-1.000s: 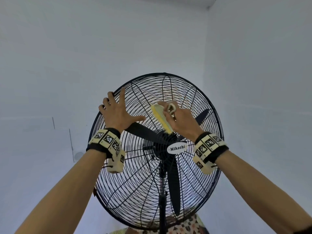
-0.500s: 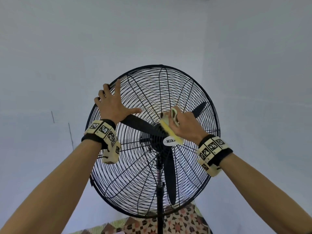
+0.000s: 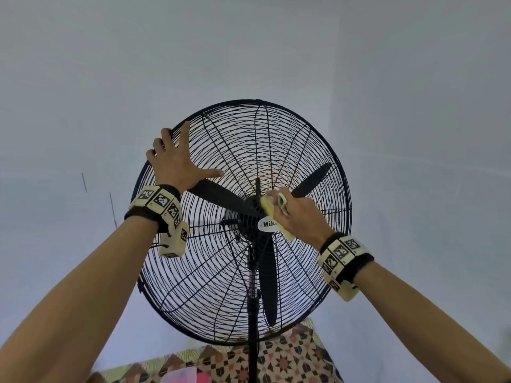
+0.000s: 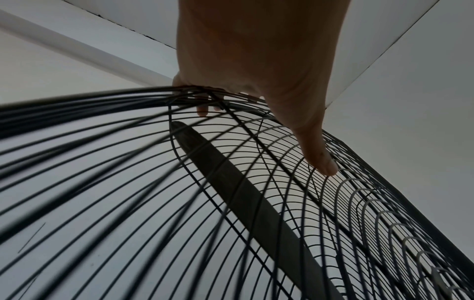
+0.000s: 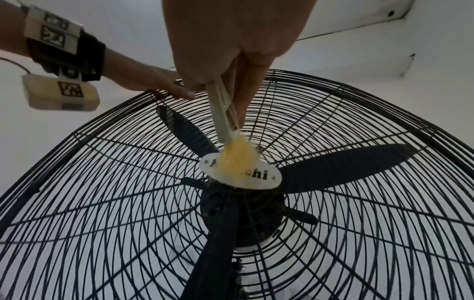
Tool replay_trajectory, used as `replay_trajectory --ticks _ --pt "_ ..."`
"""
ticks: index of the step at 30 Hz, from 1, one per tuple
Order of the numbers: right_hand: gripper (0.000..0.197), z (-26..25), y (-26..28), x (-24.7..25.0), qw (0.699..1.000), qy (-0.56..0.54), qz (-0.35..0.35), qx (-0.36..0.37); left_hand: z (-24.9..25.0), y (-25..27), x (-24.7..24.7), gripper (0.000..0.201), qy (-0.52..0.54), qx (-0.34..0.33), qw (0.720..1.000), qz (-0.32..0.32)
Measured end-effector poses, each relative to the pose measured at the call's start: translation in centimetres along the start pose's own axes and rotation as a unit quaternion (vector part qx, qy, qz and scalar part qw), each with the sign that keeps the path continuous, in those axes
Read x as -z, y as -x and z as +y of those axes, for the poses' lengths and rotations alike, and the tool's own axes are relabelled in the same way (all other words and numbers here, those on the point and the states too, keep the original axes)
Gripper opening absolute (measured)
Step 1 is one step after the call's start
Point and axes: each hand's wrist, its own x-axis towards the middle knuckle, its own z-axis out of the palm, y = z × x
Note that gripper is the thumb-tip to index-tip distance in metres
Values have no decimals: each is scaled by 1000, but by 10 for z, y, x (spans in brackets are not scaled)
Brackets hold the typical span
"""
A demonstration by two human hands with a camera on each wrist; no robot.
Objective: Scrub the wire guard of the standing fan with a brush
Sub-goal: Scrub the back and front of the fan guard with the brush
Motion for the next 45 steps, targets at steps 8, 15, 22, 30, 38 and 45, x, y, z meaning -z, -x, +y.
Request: replay_trajectory --ticks 8,15,22,30,38,45 --pt "22 -7 -12 14 990 -119 67 -26 4 2 2 146 -3 7 1000 3" --pt "20 10 29 -5 994 -88 -2 -61 6 2 5 148 -15 10 1000 -11" --pt "24 -5 12 8 996 -68 11 -47 3 3 3 147 -2 6 1000 -3" --pt "17 -17 15 9 994 -48 25 -99 -1 2 1 145 3 -13 1000 -2" --pt "18 -32 -8 6 984 -76 33 -156 -30 0 11 134 57 -38 997 -46" --pt "38 -105 -141 47 983 -1 182 -22 -67 27 8 135 165 56 982 -72"
